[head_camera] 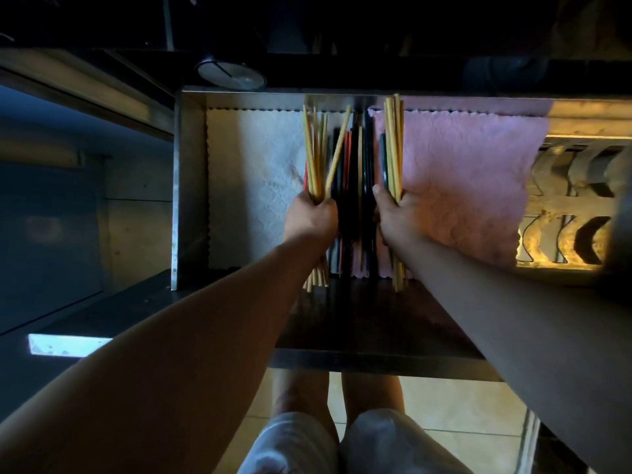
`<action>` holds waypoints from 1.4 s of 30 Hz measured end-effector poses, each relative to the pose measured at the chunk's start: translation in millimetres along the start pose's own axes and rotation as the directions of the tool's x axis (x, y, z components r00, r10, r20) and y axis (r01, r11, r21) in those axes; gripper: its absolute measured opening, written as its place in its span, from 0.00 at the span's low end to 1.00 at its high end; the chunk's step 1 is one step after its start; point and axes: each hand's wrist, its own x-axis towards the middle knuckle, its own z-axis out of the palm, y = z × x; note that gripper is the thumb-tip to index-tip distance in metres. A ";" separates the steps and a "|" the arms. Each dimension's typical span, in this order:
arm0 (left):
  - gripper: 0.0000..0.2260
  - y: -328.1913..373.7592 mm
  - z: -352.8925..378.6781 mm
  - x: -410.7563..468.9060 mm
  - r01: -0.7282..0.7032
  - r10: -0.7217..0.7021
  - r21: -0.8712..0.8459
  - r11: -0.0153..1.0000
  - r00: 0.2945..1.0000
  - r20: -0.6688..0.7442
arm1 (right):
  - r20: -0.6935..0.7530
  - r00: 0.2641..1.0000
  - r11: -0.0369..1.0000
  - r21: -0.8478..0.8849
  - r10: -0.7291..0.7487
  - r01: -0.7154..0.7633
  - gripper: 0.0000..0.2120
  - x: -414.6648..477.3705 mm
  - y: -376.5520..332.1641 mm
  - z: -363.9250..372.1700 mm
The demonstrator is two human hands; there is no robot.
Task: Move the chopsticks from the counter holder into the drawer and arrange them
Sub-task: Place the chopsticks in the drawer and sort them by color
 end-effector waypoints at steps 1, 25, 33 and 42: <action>0.08 0.0 3.2 -0.4 0.005 -0.005 -0.021 1.000 1.000 -0.009 | -0.006 1.000 1.000 0.017 0.003 -0.003 0.16 0.6 0.6 2.1; 0.15 16.8 40.7 -18.0 0.063 -0.061 0.023 0.998 0.995 -0.084 | -0.074 0.997 0.998 0.067 0.008 -0.003 0.19 0.2 3.7 -24.9; 0.18 -1.4 -6.2 -2.0 0.022 0.014 0.166 0.986 0.976 -0.217 | 0.031 0.999 0.979 0.199 0.025 -0.031 0.20 -11.2 -7.2 -26.6; 0.15 -7.1 -4.7 7.7 0.008 0.027 0.137 0.990 0.967 -0.253 | 0.164 0.986 0.983 0.179 0.009 -0.038 0.12 -11.3 -5.1 -19.8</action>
